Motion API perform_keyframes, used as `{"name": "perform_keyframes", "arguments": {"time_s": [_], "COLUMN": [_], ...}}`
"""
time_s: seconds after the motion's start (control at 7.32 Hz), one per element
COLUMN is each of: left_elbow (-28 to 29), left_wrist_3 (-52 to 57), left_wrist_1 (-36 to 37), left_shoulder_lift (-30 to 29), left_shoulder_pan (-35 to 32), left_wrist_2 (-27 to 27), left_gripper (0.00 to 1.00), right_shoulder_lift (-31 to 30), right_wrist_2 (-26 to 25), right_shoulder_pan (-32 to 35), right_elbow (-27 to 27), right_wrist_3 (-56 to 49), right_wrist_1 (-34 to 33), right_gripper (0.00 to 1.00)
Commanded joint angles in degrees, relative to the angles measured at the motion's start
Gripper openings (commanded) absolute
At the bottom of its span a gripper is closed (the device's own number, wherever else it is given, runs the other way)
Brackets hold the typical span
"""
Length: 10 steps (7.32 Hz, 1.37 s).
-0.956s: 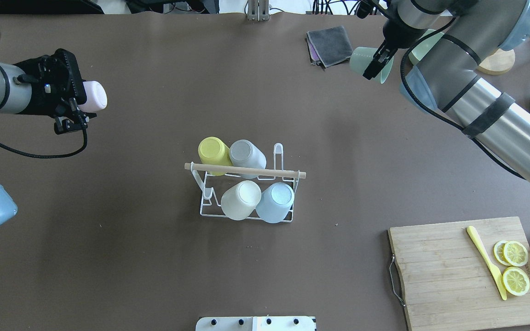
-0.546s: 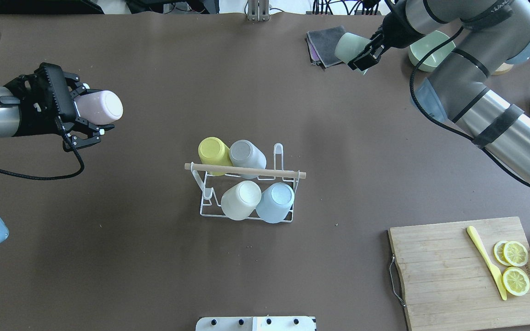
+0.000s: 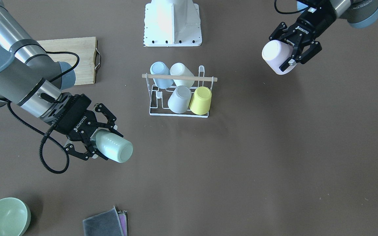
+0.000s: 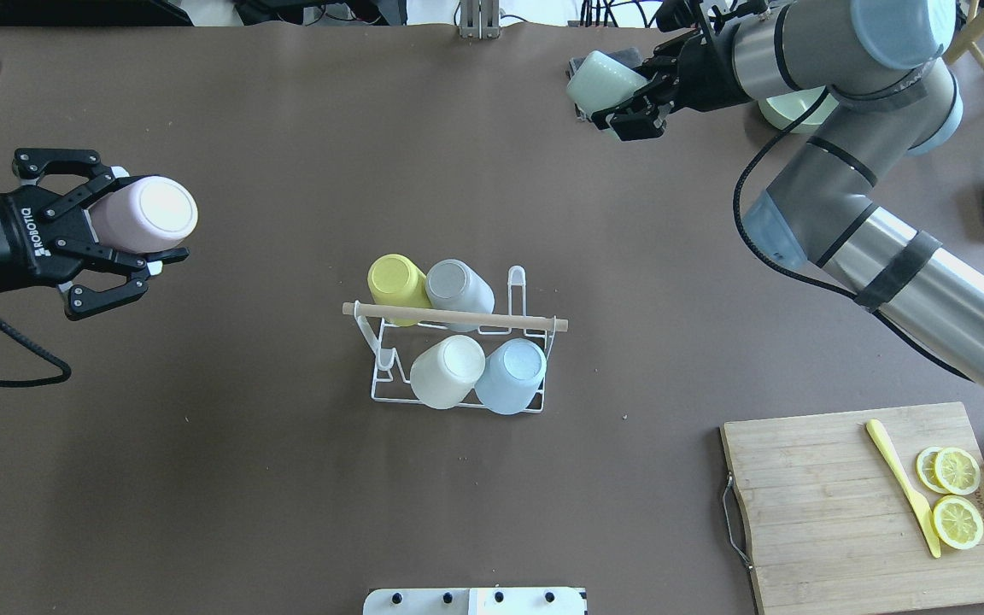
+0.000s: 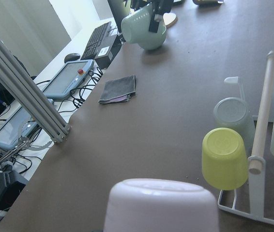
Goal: Place cup on cup holder
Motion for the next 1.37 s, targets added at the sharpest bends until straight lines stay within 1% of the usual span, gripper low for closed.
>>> {"name": "perform_keyframes", "arguments": {"time_s": [0.0,0.14,0.27,0.41,0.68,0.82,0.96,1.09,1.23], "left_elbow": [0.3,0.8,2.7,6.1,12.3,16.0,20.5,23.8,25.3], "left_wrist_3": [-3.9,-6.0,-7.3,-7.3,-7.3,-7.3,-7.2,-7.1,-7.0], "left_wrist_1": [-12.4,-16.7,-21.1,-25.4,-29.7,-31.6,-34.2,-34.6,-34.6], "left_shoulder_lift": [0.6,-0.1,-2.1,-4.7,-10.8,-13.8,-16.7,-18.7,-19.6], "left_shoulder_pan": [4.9,7.9,11.1,14.3,16.8,17.0,17.1,17.5,18.2], "left_wrist_2": [0.3,0.4,1.1,3.8,4.2,5.2,7.1,7.5,7.5], "left_gripper": [0.41,0.41,0.41,0.41,0.41,0.41,0.41,0.41,0.41], "right_shoulder_lift": [0.0,-0.9,-1.7,-2.1,-1.7,-2.1,-2.3,-2.8,-2.8], "right_wrist_2": [-1.7,-1.9,-4.4,-5.3,-14.7,-15.3,-15.7,-15.7,-15.6], "right_shoulder_pan": [-1.7,-1.6,-1.8,-4.0,-11.8,-13.3,-13.2,-13.3,-14.5], "right_elbow": [-0.8,-0.7,-0.5,-0.5,-0.3,-0.4,-0.7,-0.9,-1.7], "right_wrist_3": [3.6,8.2,11.5,11.6,11.1,10.9,10.8,8.0,2.9], "right_wrist_1": [12.2,19.5,25.7,27.7,28.1,30.1,32.8,35.1,35.4], "right_gripper": [0.21,0.21,0.21,0.2,0.2,0.2,0.2,0.2,0.2]}}
